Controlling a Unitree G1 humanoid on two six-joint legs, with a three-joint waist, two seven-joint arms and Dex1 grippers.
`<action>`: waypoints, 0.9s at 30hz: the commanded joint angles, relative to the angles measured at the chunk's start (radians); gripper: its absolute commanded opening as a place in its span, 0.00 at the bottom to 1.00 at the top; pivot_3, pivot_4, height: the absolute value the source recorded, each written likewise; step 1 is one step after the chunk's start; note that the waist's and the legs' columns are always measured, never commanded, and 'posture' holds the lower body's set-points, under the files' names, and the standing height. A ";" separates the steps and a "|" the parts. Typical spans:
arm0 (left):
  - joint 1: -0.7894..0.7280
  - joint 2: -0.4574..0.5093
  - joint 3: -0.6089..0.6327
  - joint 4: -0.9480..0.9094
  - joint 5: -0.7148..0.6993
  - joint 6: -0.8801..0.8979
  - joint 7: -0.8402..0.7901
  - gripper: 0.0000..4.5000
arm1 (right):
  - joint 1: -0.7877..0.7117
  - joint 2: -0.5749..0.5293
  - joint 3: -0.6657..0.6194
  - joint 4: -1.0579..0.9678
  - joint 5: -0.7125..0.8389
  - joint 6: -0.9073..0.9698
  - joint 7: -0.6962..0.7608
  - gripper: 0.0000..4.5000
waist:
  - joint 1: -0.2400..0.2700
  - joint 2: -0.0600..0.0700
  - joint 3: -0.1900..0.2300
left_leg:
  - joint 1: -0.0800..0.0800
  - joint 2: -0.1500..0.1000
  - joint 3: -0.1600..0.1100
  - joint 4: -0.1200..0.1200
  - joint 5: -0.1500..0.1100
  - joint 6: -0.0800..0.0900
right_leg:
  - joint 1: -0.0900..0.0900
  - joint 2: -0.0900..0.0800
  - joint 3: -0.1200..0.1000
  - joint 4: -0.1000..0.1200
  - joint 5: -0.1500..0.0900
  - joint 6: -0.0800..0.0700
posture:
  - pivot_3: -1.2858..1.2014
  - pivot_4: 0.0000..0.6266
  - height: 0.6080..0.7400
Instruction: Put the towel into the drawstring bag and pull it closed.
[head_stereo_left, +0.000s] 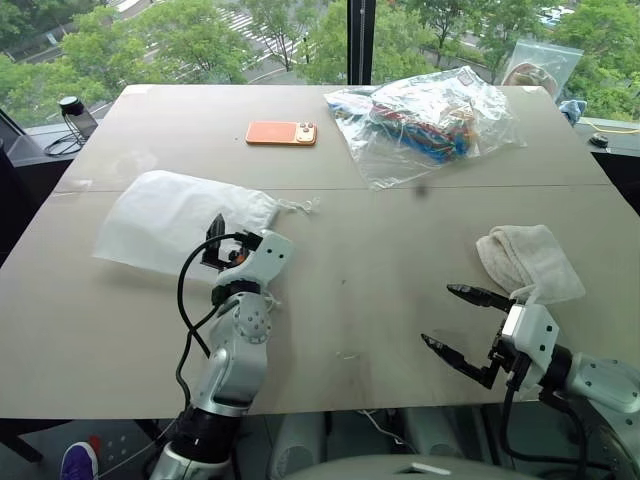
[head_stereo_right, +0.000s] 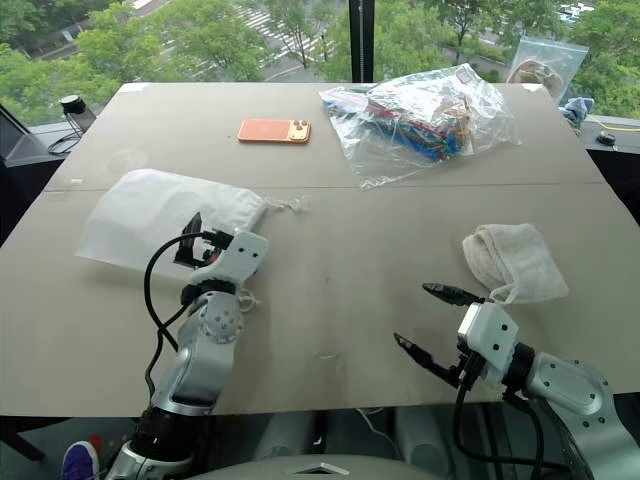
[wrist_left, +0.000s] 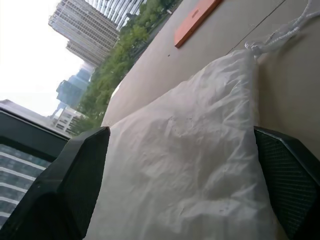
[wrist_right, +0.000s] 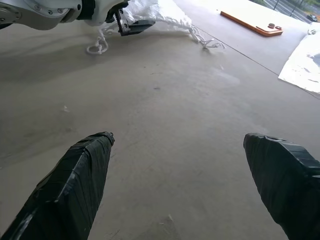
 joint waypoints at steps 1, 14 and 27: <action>-0.040 -0.018 0.036 0.043 0.034 0.026 0.025 0.99 | -0.011 0.009 0.011 -0.033 0.003 0.002 -0.015 1.00 | 0.000 0.000 0.000 | 0.000 0.000 0.000 0.000 0.000 0.000 | 0.000 0.000 0.000 0.000 0.000 0.000 | 0.52 0.24 1.00; -0.209 -0.028 0.098 0.275 -0.033 0.003 0.011 0.63 | -0.046 0.036 0.034 -0.031 -0.031 0.014 -0.072 1.00 | -0.003 0.000 0.000 | 0.000 0.000 -0.001 0.000 0.000 0.000 | 0.000 0.000 -0.001 0.001 0.002 -0.002 | 0.52 0.24 1.00; -0.315 0.162 0.467 0.232 -0.925 0.200 -0.852 0.02 | -0.125 0.051 -0.083 -0.062 0.035 0.208 -0.191 1.00 | -0.001 -0.001 0.000 | -0.001 0.000 -0.001 0.002 0.000 0.000 | 0.000 0.000 -0.002 0.002 0.003 -0.004 | 0.52 0.24 1.00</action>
